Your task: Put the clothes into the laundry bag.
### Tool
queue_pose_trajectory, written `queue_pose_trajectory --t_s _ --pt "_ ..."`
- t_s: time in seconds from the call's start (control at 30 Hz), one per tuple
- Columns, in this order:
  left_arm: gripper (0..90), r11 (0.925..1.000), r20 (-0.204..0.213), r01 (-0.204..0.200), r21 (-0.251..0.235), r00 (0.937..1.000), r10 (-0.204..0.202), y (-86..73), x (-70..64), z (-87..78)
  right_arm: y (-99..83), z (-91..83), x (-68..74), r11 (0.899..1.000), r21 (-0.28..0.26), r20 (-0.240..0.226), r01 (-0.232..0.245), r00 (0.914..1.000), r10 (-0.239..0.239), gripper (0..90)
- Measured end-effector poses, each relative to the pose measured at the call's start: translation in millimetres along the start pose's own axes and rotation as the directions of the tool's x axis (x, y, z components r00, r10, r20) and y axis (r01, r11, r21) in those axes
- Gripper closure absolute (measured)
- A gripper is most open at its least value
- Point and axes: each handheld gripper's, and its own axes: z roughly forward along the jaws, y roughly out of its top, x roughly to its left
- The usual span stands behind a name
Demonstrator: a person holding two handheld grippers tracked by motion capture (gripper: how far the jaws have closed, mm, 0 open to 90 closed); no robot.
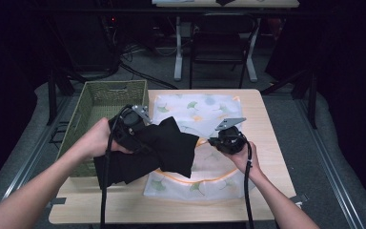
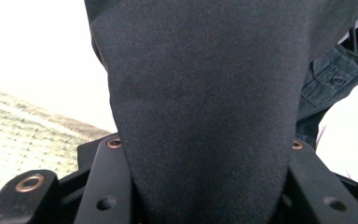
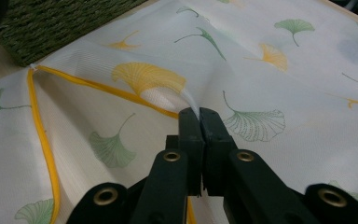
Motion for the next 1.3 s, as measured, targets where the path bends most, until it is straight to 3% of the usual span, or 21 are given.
queue_pose_trajectory --t_s 0.37,0.73,0.87,1.3 --pt "58.6 0.9997 0.051 -0.002 0.022 0.9987 0.001 4.2 -8.5 35.8 0.6 -0.2 1.1 1.0 -0.006 0.009 -0.006 0.9999 0.006 88.8" --pt "58.4 0.9997 0.061 0.002 0.026 0.9982 -0.004 1.3 -17.8 65.9 1.6 -2.7 2.6 1.0 -0.024 0.003 -0.016 0.9999 0.016 88.9" --pt "58.4 0.9994 0.079 0.017 0.03 0.9967 -0.019 0.7 -20.7 80.7 2.2 -4.2 4.3 0.999 -0.03 0.001 -0.016 0.9999 0.016 88.9" --pt "58.1 0.9971 0.084 0.064 0.04 0.9942 -0.067 -7.6 -21.0 133.3 2.7 -4.8 6.0 0.999 -0.027 -0.013 -0.021 0.9997 0.021 88.8"
